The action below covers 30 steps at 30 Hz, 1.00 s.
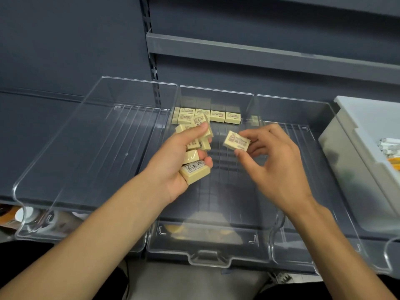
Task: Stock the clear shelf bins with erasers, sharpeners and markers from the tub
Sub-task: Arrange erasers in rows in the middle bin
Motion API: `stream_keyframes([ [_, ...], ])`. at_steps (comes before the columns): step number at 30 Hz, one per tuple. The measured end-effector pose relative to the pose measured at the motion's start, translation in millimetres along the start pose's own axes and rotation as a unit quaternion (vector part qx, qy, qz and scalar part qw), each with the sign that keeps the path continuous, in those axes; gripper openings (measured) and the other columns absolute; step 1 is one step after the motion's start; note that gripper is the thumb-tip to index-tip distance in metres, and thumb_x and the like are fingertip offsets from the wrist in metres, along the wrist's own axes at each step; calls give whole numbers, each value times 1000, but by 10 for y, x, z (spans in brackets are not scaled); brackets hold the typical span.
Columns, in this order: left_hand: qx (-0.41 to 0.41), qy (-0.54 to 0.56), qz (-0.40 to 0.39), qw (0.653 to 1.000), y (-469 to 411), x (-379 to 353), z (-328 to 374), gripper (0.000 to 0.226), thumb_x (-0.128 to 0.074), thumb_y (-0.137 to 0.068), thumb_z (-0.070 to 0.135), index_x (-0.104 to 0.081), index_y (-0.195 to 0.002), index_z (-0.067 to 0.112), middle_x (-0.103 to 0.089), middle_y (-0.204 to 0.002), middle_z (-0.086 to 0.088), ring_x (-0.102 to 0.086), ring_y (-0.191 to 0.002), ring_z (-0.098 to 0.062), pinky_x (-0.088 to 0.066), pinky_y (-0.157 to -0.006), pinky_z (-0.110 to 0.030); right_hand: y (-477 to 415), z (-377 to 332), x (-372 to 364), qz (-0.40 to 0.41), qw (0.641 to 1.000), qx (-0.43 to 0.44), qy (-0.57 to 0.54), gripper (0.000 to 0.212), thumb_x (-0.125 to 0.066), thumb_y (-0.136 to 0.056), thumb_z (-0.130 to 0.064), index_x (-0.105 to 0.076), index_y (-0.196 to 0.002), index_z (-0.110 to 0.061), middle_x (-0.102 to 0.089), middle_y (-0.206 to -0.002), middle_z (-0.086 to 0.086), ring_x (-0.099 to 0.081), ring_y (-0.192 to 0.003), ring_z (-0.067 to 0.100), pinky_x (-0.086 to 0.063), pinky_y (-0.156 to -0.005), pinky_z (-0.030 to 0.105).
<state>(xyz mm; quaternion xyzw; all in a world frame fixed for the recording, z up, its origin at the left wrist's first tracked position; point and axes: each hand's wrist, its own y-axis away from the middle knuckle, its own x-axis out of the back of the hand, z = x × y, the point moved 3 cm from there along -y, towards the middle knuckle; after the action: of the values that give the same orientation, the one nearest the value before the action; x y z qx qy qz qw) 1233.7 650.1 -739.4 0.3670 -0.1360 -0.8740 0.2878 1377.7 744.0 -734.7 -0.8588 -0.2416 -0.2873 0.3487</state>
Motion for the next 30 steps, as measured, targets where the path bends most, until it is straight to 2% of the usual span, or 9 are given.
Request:
stream_keyframes([
  [3, 10, -5, -26, 1000, 8, -37, 8, 19, -70, -87, 19, -65, -102, 11, -65, -79, -5, -48, -39, -6, -46, -42, -21, -111, 33, -26, -17, 998, -7, 59, 23, -73, -85, -19, -70, -108, -17, -58, -94, -6, -59, -76, 8, -53, -73, 32],
  [8, 12, -46, -43, 998, -14, -67, 2, 35, -72, -85, 20, -64, -117, 8, -64, -83, -6, -49, -41, -6, -47, -42, -22, -489, 64, -175, -84, 985, -17, 152, 13, -72, -85, -24, -69, -96, -20, -61, -91, -5, -61, -83, 17, -43, -71, 28],
  [11, 38, -19, -23, 999, -52, -42, -39, 19, -72, -86, 19, -67, -103, 11, -64, -81, -6, -48, -40, -7, -48, -43, -21, -767, 144, -347, -140, 973, -66, 173, 12, -71, -85, -20, -67, -96, -18, -58, -98, -2, -60, -94, 22, -38, -75, 25],
  [15, 81, 26, 21, 996, -121, 5, -96, 9, -72, -86, 17, -69, -93, 12, -65, -77, -7, -47, -46, -10, -48, -43, -19, -1030, 240, -553, -179, 958, -100, 202, 6, -70, -86, -17, -64, -87, -18, -66, -105, 7, -61, -97, 29, -45, -79, 30],
  [17, 80, 24, 26, 996, -140, 13, -94, 9, -72, -87, 17, -69, -93, 12, -65, -77, -7, -47, -46, -9, -49, -43, -19, -1073, 276, -626, -186, 951, -113, 219, 6, -67, -86, -14, -64, -85, -19, -66, -106, 9, -62, -97, 32, -46, -78, 31],
  [20, 71, 20, 22, 997, -158, 8, -77, 9, -73, -86, 17, -69, -93, 14, -64, -81, -8, -47, -44, -9, -49, -44, -20, -1065, 322, -710, -188, 940, -119, 259, 12, -62, -89, -10, -69, -98, -11, -64, -111, 15, -61, -102, 38, -48, -80, 35],
  [25, 58, 5, 20, 998, -177, 3, -80, 10, -74, -85, 18, -69, -92, 14, -64, -82, -7, -48, -42, -9, -49, -44, -20, -1096, 354, -800, -149, 933, -94, 313, 20, -54, -91, -6, -66, -106, -3, -60, -113, 15, -60, -102, 41, -50, -82, 41],
  [30, 30, -42, 16, 999, -172, -16, -93, 26, -75, -84, 19, -67, -108, 15, -61, -96, -10, -49, -42, -8, -50, -45, -22, -1127, 388, -797, -145, 943, -145, 261, 23, -50, -89, -6, -69, -102, -5, -66, -107, 18, -62, -100, 41, -52, -81, 39],
])
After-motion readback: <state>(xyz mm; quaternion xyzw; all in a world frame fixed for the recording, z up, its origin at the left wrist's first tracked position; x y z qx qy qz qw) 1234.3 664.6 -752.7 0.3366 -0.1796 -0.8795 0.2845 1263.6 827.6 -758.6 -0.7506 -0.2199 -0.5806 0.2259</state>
